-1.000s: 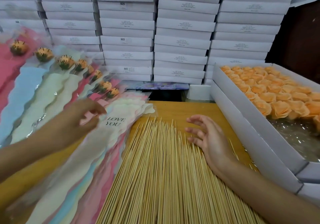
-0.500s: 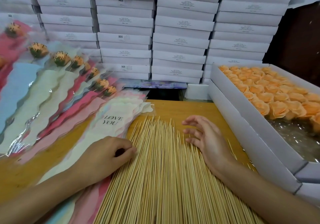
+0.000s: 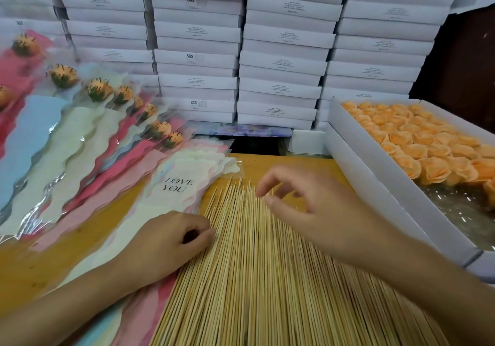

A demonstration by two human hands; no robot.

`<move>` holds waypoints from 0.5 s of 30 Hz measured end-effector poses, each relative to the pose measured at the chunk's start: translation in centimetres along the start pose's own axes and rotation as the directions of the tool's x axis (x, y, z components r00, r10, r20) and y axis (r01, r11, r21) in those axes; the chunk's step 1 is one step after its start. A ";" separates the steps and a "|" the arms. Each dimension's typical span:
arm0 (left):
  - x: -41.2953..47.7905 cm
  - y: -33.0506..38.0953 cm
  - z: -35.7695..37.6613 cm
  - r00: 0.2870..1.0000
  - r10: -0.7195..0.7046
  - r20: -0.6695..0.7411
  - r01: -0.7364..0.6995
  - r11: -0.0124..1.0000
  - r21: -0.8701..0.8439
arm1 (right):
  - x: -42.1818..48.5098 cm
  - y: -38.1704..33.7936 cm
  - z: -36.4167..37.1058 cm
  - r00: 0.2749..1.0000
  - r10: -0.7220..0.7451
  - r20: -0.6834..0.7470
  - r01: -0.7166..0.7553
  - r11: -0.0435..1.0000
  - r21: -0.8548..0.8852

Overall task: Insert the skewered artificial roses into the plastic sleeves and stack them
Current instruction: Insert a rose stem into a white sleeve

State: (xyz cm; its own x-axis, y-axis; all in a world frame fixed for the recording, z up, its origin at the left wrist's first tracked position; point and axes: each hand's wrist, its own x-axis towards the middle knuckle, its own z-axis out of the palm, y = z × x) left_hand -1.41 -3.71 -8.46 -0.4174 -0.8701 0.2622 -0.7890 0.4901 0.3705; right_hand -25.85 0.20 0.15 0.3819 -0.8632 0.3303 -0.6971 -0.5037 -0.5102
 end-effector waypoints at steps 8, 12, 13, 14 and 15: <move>0.0 0.0 -0.1 1.000 0.002 0.005 -0.002 1.000 0.004 | 0.1 6.6 -11.3 0.976 0.128 -0.174 -0.179 0.932 -0.317; 0.0 0.0 -0.1 1.000 0.006 0.010 -0.007 1.000 0.010 | -0.6 15.1 -15.4 0.939 0.289 -0.187 -0.343 0.831 -0.439; 0.0 0.0 0.0 1.000 0.008 0.009 -0.008 1.000 0.009 | -0.8 17.1 -16.3 0.922 0.347 -0.172 -0.387 0.807 -0.446; 0.0 -0.1 0.0 1.000 0.008 0.007 -0.008 1.000 0.008 | -1.2 18.8 -17.0 0.901 0.401 -0.168 -0.431 0.778 -0.458; 0.0 -0.1 0.0 1.000 0.007 0.006 -0.007 1.000 0.007 | -1.6 20.4 -17.6 0.884 0.434 -0.174 -0.463 0.757 -0.462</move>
State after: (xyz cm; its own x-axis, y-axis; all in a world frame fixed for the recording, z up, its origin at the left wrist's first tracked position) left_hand -1.33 -3.74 -8.48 -0.4257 -0.8669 0.2593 -0.7893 0.4959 0.3620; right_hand -51.33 -8.03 3.20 -0.0708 -0.9754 0.2089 -0.9845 0.0347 -0.1718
